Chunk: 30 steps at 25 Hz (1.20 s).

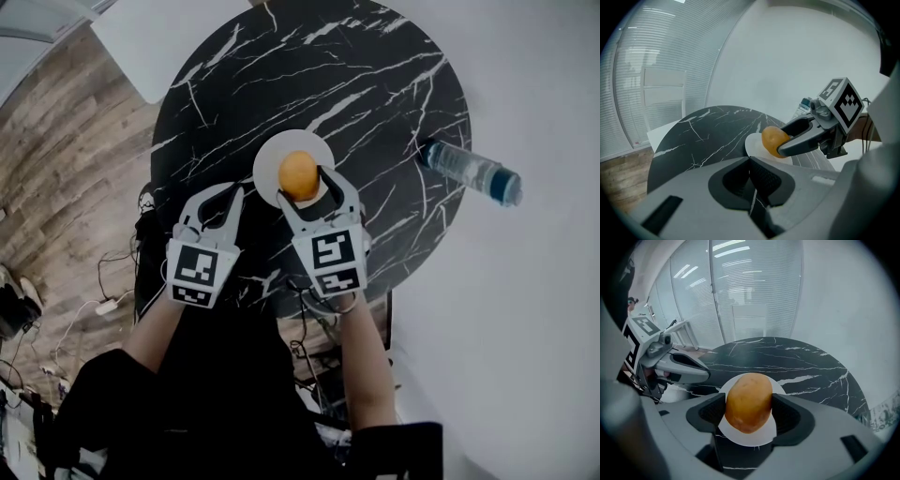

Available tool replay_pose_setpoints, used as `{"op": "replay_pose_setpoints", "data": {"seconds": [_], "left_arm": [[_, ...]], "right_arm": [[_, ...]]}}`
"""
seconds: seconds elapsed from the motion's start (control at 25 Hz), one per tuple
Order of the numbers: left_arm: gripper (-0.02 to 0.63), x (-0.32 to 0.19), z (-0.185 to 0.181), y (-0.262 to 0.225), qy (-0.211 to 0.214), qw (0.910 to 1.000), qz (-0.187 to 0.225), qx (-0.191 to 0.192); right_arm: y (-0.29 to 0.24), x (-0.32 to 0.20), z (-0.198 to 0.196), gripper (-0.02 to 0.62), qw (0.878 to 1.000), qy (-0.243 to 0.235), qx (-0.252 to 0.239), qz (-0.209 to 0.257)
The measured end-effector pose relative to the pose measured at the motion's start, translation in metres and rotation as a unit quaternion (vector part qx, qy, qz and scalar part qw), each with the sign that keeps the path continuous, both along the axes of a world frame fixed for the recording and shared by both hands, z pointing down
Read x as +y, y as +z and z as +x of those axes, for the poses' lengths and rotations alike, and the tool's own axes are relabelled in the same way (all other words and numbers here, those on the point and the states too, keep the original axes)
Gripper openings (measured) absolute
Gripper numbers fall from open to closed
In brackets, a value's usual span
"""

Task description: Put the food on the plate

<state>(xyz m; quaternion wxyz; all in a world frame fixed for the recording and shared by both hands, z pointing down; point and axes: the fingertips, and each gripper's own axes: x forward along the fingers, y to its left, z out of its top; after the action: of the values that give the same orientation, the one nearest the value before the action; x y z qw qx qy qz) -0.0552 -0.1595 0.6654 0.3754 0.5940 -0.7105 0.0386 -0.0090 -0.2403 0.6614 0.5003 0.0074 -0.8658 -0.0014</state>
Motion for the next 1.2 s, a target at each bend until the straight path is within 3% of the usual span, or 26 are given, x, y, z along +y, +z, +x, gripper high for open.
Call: {"op": "replay_pose_setpoints", "data": {"seconds": [0.68, 1.0, 1.2], "left_arm": [[0.000, 0.015, 0.001, -0.012, 0.004, 0.9999, -0.014, -0.008], [0.000, 0.021, 0.008, -0.034, 0.026, 0.9994, -0.015, -0.019], [0.000, 0.025, 0.000, -0.052, 0.049, 0.9981, -0.007, -0.036]], "right_arm": [[0.011, 0.001, 0.000, 0.308, 0.999, 0.032, 0.006, -0.009], [-0.006, 0.006, 0.009, 0.330, 0.997, 0.066, -0.025, -0.020], [-0.027, 0.008, 0.010, 0.330, 0.989, 0.129, -0.073, -0.028]]}}
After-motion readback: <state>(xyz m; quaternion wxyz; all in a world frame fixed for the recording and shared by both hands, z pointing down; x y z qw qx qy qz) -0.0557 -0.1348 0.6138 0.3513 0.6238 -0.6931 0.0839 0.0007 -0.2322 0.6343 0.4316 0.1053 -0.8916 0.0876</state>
